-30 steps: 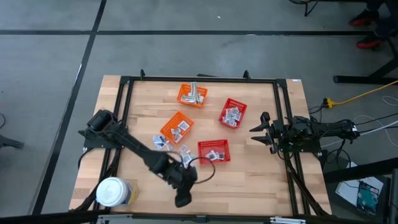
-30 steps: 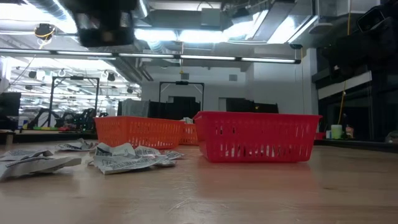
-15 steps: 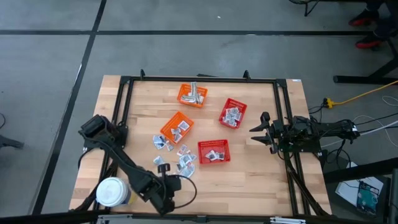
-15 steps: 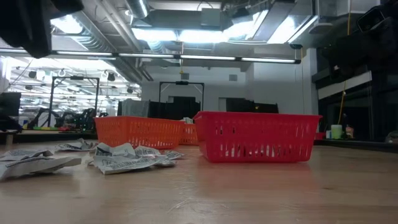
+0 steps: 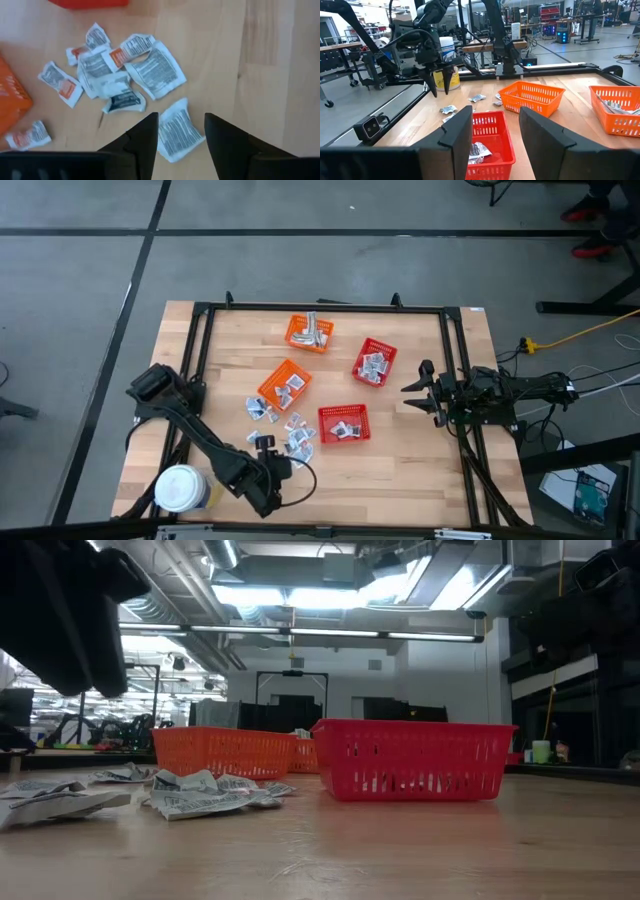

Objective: Pick & Place First Aid Supplies
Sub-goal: Put the gray towelette pack into the bottom red bin

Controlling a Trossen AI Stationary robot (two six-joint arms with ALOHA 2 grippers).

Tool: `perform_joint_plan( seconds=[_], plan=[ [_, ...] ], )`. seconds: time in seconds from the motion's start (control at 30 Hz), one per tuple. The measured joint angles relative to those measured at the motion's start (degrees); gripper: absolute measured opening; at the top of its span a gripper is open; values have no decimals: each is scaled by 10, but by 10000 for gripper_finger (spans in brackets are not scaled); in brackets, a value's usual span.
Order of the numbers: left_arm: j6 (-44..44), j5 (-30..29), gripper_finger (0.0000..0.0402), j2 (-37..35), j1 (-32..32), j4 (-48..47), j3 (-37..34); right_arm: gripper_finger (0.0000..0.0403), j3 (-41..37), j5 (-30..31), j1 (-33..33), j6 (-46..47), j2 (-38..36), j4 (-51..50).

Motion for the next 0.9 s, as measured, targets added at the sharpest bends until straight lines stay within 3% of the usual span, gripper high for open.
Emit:
perform_joint_plan(
  seconds=[0.23, 0.9],
  plan=[
    [30, 33, 145, 0, 11, 85, -39, 163, 0, 0, 0, 0, 0, 0],
    [52, 35, 126, 3, 14, 129, -70, 163, 0, 0, 0, 0, 0, 0]
  ],
)
